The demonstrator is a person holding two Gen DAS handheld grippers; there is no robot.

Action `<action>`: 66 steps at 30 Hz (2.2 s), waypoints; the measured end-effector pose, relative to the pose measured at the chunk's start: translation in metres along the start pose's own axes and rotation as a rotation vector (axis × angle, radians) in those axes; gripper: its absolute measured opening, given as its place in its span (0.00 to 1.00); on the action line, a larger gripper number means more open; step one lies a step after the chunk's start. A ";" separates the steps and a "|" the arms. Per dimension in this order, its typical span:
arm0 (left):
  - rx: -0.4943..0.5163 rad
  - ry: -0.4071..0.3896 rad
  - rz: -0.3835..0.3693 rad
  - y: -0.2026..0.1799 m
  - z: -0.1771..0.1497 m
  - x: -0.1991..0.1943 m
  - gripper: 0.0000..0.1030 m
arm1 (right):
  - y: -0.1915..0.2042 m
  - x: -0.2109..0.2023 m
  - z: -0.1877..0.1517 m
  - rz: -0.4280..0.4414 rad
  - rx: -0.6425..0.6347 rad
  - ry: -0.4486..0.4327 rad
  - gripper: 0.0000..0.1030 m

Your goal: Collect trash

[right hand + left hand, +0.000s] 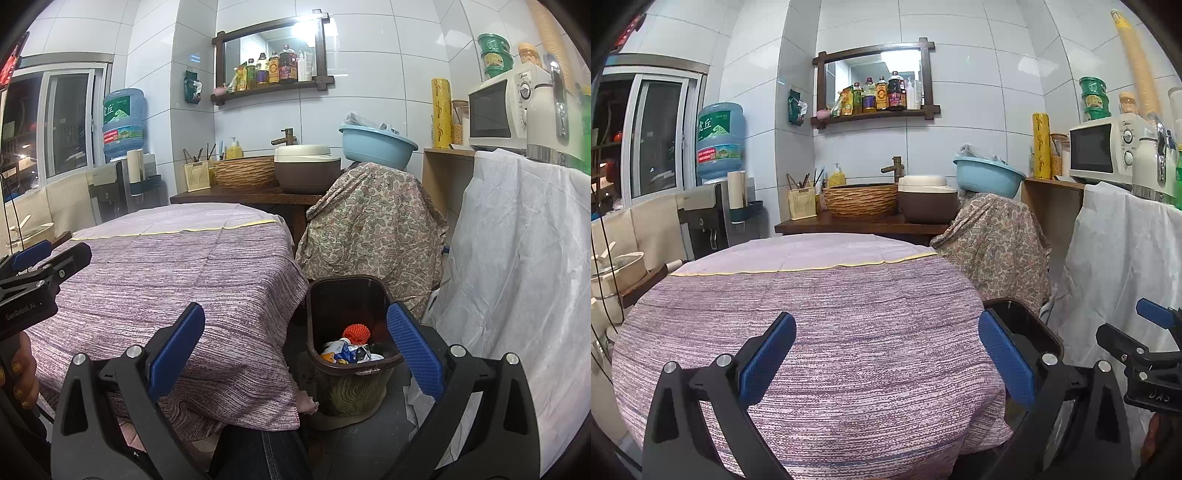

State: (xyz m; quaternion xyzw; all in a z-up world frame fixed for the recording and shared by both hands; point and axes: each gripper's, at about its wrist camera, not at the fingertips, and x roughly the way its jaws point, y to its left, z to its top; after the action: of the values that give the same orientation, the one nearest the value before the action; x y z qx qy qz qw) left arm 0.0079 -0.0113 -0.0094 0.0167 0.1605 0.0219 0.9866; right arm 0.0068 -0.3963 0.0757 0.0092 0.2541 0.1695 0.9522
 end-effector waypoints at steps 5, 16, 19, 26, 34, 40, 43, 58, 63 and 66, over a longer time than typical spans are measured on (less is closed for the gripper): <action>0.000 0.000 0.001 -0.001 0.000 0.000 0.95 | 0.002 0.000 0.000 0.001 0.000 0.001 0.95; 0.000 0.002 0.000 -0.001 0.000 0.001 0.95 | 0.002 0.000 0.000 0.002 0.000 0.001 0.95; 0.000 0.003 0.000 -0.001 0.000 0.000 0.95 | 0.002 0.000 -0.001 0.003 0.000 0.002 0.95; 0.001 0.003 0.000 0.000 0.000 0.001 0.95 | 0.002 0.000 0.000 0.003 0.001 0.002 0.95; 0.001 0.003 0.000 0.000 0.000 0.001 0.95 | 0.002 0.000 -0.001 0.004 0.001 0.003 0.95; 0.001 0.003 0.000 0.000 0.001 0.001 0.95 | 0.002 0.000 -0.001 0.004 0.001 0.003 0.95; 0.000 -0.002 -0.008 -0.001 0.000 0.000 0.95 | 0.002 0.000 0.000 0.004 0.001 0.003 0.95; 0.005 0.003 -0.009 0.000 -0.002 0.001 0.95 | 0.007 -0.001 -0.005 0.008 0.004 0.007 0.95; 0.006 0.003 -0.005 0.001 -0.002 0.001 0.95 | 0.008 -0.002 -0.006 0.008 0.004 0.008 0.95; 0.005 0.002 -0.008 0.002 -0.001 0.001 0.95 | 0.009 -0.003 -0.006 0.008 0.005 0.009 0.95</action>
State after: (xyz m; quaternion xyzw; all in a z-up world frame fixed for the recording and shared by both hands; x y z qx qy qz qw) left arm 0.0084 -0.0093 -0.0108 0.0185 0.1615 0.0175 0.9865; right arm -0.0013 -0.3887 0.0724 0.0117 0.2586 0.1730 0.9503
